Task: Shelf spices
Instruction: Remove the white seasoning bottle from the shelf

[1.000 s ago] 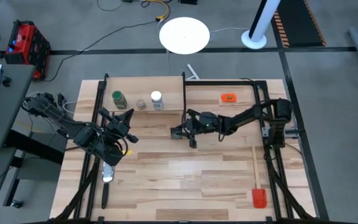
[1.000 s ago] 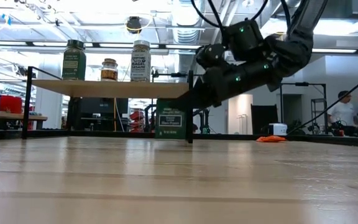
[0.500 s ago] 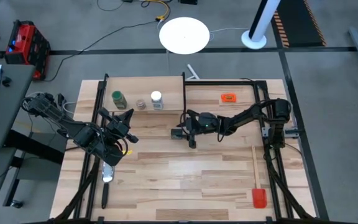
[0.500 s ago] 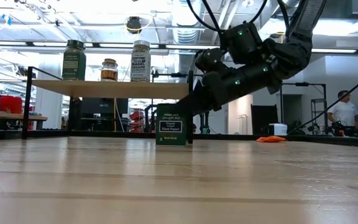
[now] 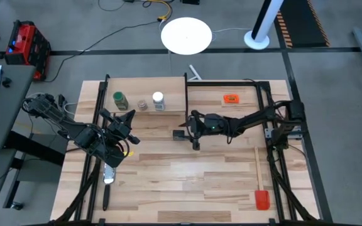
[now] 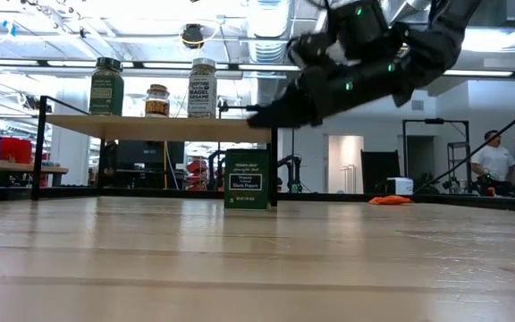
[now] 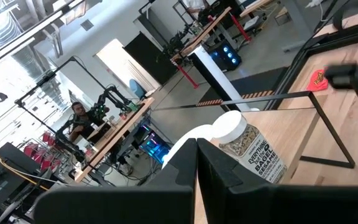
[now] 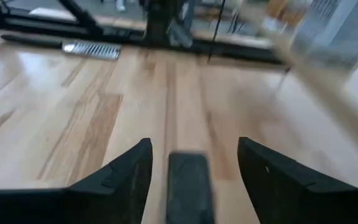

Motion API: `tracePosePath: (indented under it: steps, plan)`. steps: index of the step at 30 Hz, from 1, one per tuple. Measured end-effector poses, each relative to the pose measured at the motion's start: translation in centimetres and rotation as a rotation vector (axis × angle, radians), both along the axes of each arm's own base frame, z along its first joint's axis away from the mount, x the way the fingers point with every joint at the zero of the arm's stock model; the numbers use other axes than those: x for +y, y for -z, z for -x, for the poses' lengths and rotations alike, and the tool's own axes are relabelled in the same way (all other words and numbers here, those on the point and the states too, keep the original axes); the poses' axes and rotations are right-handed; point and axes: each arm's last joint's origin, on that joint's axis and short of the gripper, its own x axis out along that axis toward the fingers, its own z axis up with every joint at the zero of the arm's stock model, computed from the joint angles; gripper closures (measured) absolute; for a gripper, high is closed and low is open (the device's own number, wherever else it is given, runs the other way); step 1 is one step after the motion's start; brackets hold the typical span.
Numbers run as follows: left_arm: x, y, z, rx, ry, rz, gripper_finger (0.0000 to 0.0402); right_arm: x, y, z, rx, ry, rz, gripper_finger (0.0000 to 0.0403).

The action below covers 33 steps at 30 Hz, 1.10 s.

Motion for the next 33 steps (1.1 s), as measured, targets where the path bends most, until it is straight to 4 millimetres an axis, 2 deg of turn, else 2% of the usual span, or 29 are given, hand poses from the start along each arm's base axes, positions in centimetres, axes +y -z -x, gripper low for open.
tracePosePath:
  steps: [6,13,18,22,27,33]
  plan:
    - [0.0,0.0,0.0,-0.002,0.000,0.001,0.0401,0.6,-4.7,0.3,-0.143,0.046,0.114,0.0169]
    - [0.0,0.0,0.0,-0.005,0.003,0.009,0.0402,-0.8,-8.7,-0.4,-0.260,0.103,0.133,0.0169]
    - [0.0,0.1,-0.1,0.011,0.035,0.050,0.0402,-3.0,-10.1,-1.2,-0.243,0.158,0.147,0.0169]
    - [0.6,0.4,-0.9,0.082,0.101,0.172,0.0401,-4.8,-11.1,-1.8,-0.205,0.206,0.120,0.0169]
    - [2.5,0.2,-2.5,0.106,0.135,0.305,0.0401,-6.5,-12.1,-1.9,-0.157,0.167,0.063,0.0169]
    - [5.2,-0.2,-3.8,0.065,0.103,0.367,0.0401,-6.6,-12.0,-1.9,-0.149,0.157,0.069,0.0169]
